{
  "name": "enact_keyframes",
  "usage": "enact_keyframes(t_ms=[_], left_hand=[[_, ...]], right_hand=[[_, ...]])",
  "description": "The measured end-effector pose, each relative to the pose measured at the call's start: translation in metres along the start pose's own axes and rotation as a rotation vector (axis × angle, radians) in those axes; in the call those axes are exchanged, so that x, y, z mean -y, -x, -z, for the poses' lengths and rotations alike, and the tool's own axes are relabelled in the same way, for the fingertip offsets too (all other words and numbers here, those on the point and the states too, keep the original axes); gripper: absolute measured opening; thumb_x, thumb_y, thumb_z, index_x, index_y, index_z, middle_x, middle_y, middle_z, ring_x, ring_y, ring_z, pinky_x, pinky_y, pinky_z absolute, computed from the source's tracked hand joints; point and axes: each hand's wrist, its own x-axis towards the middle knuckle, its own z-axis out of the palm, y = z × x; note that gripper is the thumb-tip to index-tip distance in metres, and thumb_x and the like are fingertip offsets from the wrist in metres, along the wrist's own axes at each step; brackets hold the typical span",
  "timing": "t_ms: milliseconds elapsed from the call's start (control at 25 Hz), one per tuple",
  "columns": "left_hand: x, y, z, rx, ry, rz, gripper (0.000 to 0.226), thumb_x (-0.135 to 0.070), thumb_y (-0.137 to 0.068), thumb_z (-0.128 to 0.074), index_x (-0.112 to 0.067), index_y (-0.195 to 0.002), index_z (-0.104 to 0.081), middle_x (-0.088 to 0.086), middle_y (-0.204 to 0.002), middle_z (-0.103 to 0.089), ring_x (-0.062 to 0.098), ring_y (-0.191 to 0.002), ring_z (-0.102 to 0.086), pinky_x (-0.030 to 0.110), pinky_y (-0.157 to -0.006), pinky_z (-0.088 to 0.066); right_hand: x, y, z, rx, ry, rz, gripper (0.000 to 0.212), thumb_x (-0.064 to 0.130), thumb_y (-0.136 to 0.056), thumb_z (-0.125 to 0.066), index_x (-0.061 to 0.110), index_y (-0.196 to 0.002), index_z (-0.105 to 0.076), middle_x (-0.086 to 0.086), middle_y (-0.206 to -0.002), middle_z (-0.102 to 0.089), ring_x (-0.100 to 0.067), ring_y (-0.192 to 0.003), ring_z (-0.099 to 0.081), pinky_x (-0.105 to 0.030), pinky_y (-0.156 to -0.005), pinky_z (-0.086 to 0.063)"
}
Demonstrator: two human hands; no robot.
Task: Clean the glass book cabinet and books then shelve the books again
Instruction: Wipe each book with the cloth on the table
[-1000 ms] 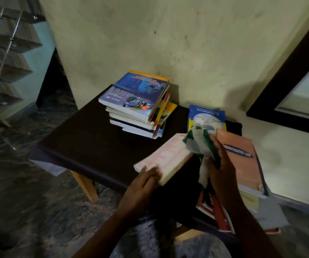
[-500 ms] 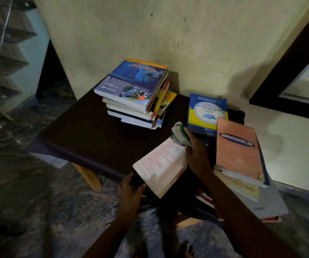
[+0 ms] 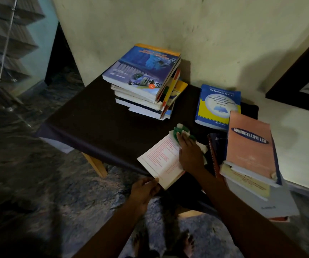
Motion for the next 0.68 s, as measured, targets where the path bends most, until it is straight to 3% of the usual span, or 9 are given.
enact_keyframes(t_ms=[120, 280, 400, 520, 680], left_hand=[[0.006, -0.001, 0.001, -0.016, -0.04, 0.019, 0.009, -0.004, -0.093, -0.052, 0.0, -0.099, -0.057, 0.013, -0.079, -0.066, 0.019, -0.063, -0.063, 0.026, -0.048, -0.054], [0.0, 0.011, 0.003, 0.061, 0.103, 0.087, 0.024, -0.016, -0.091, -0.045, -0.007, -0.08, -0.063, 0.008, -0.065, -0.067, 0.02, -0.057, -0.063, 0.028, -0.054, -0.049], [0.0, 0.018, 0.007, 0.116, 0.219, 0.092, 0.025, -0.021, -0.086, -0.047, -0.004, -0.083, -0.064, 0.015, -0.072, -0.065, 0.027, -0.067, -0.06, 0.038, -0.064, -0.049], [-0.002, 0.02, 0.004, 0.091, 0.203, 0.107, 0.023, -0.021, -0.089, -0.043, -0.004, -0.085, -0.058, 0.014, -0.068, -0.063, 0.029, -0.069, -0.057, 0.04, -0.069, -0.047], [-0.028, 0.029, -0.011, 0.091, 0.131, 0.124, 0.031, -0.033, -0.095, -0.045, -0.004, -0.094, -0.056, 0.016, -0.087, -0.063, 0.026, -0.081, -0.06, 0.036, -0.076, -0.047]], right_hand=[[0.022, 0.034, -0.008, 0.003, -0.119, 0.118, 0.061, 0.01, -0.094, -0.038, 0.021, -0.148, -0.012, -0.001, -0.156, -0.014, -0.018, -0.142, -0.017, -0.031, -0.112, -0.019], [0.05, 0.075, -0.02, 0.064, -0.3, 0.341, 0.053, 0.016, -0.08, -0.037, 0.013, -0.132, -0.051, -0.007, -0.136, -0.052, -0.021, -0.122, -0.052, -0.027, -0.095, -0.042], [0.049, 0.093, -0.005, 0.143, -0.566, 0.294, 0.049, -0.001, -0.091, -0.036, 0.015, -0.136, -0.044, -0.002, -0.141, -0.043, -0.006, -0.129, -0.037, -0.018, -0.109, -0.025], [0.033, 0.102, 0.027, 0.12, -0.798, 0.138, 0.047, 0.007, -0.098, -0.04, 0.036, -0.134, -0.034, 0.009, -0.144, -0.031, 0.013, -0.126, -0.027, -0.009, -0.107, -0.023], [0.008, 0.085, 0.066, -0.071, -0.676, 0.062, 0.049, 0.016, -0.097, -0.043, 0.035, -0.14, -0.03, 0.018, -0.147, -0.02, 0.004, -0.134, -0.014, -0.023, -0.115, -0.013]])
